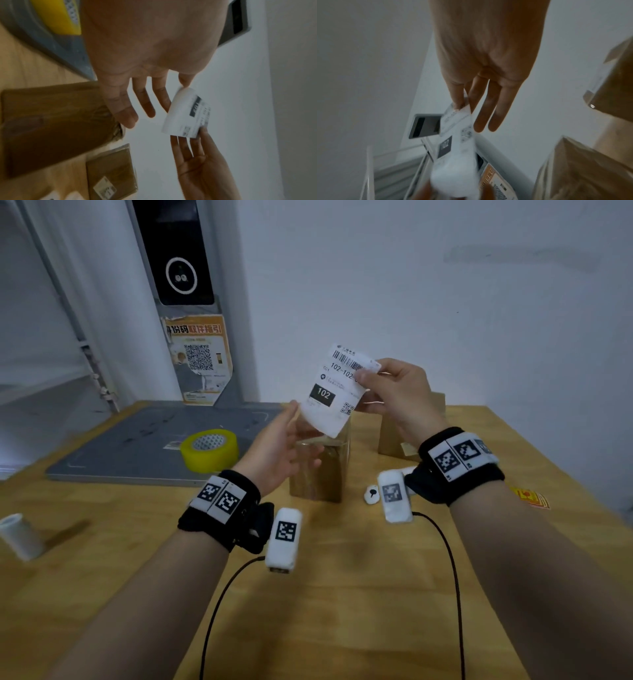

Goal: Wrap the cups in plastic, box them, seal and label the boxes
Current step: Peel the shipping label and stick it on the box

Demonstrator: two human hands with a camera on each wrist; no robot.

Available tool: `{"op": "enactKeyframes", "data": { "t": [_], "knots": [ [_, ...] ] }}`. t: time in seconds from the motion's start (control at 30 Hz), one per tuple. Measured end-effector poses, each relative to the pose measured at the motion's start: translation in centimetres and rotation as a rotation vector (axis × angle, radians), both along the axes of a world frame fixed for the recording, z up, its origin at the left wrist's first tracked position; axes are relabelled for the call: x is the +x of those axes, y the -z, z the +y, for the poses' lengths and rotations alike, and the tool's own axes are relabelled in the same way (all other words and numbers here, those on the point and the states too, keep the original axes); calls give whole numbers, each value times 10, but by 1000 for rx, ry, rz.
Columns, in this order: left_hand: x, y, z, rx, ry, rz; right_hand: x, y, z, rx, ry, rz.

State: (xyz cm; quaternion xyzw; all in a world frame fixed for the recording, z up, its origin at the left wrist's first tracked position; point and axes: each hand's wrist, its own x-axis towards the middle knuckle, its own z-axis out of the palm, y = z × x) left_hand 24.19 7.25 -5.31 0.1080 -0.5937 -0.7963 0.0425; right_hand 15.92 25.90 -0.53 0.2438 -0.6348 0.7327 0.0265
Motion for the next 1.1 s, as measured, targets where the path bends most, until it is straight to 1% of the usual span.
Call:
{"op": "enactKeyframes", "data": {
  "t": [0.1, 0.17, 0.23, 0.33, 0.43, 0.57, 0.67, 0.7, 0.83, 1.0, 1.1],
  "knots": [
    [-9, -4, -8, -113, -94, 82, -12, -6, -11, 139, 40, 14],
    [-18, -3, -15, -212, -179, 117, -24, -8, -19, 188, 41, 5],
    [-28, 2, -24, -278, -212, 133, -36, -10, -27, 231, 33, -24],
    [-41, 8, -35, -312, -224, 110, -59, -8, -37, 341, 65, -43],
    [-51, 8, -38, -351, -273, 74, -84, -1, -44, 438, 112, -42],
    [-64, 7, -40, -399, -334, 65, -113, 9, -49, 613, 162, 26],
    [-77, 10, -43, -577, -373, 40, -133, 16, -52, 729, 185, 31],
    [-80, 12, -44, -615, -371, 35, -138, 20, -53, 746, 179, 18],
    [-89, 21, -41, -626, -306, 6, -157, 38, -57, 770, 153, 25],
    [-88, 23, -38, -805, -317, 1, -168, 52, -61, 785, 153, -14],
    [-89, 23, -38, -810, -307, 0, -170, 54, -62, 778, 151, -14]
  ]
}}
